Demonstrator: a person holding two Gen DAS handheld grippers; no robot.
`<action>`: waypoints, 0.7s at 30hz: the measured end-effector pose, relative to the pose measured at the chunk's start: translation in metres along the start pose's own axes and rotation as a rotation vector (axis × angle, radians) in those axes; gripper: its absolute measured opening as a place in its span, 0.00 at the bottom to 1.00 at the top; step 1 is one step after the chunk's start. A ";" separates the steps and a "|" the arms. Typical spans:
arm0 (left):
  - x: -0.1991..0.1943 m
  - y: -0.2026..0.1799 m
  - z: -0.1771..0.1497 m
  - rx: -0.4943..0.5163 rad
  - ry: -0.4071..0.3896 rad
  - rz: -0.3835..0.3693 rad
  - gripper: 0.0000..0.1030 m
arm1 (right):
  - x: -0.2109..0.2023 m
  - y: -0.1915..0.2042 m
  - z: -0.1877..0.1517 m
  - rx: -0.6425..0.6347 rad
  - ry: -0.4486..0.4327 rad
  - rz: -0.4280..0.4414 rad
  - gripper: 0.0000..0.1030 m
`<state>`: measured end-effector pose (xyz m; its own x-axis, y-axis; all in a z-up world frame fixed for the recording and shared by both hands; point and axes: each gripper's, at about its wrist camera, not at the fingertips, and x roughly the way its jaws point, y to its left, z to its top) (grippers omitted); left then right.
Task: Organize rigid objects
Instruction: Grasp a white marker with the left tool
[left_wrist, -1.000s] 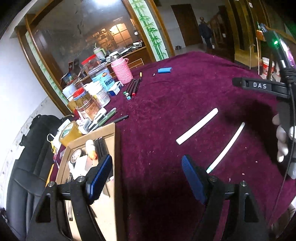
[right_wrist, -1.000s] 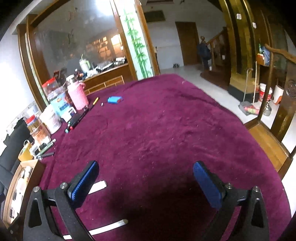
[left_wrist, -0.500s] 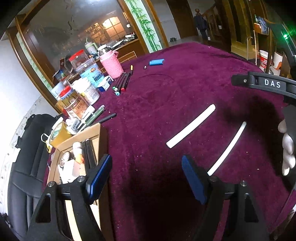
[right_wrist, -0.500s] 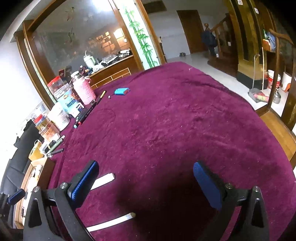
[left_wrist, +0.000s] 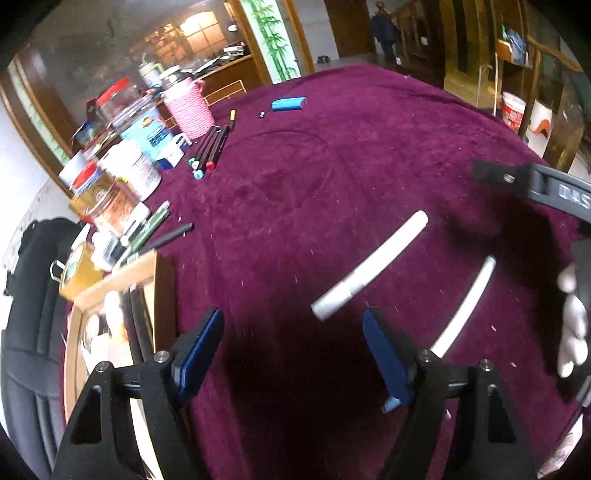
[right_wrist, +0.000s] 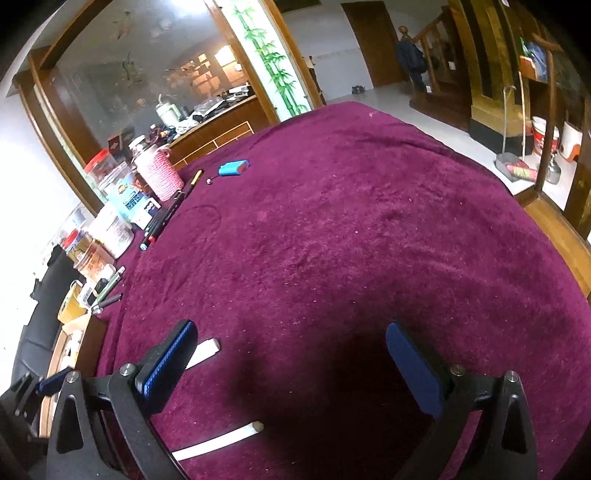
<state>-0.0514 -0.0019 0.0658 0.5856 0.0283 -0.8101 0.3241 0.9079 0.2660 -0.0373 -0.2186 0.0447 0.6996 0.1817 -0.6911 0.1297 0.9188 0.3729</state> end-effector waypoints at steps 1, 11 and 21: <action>0.006 -0.001 0.005 0.016 0.007 0.002 0.74 | 0.001 -0.002 0.000 0.011 0.005 0.001 0.99; 0.044 -0.030 0.023 0.135 0.023 -0.066 0.74 | 0.000 -0.003 0.001 0.005 -0.004 -0.001 0.99; 0.053 0.018 0.009 -0.283 0.110 -0.219 0.28 | 0.001 -0.002 0.001 0.011 0.008 0.001 0.99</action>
<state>-0.0075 0.0123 0.0327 0.4369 -0.1485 -0.8872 0.2057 0.9766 -0.0621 -0.0365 -0.2204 0.0438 0.6940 0.1860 -0.6956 0.1363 0.9147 0.3805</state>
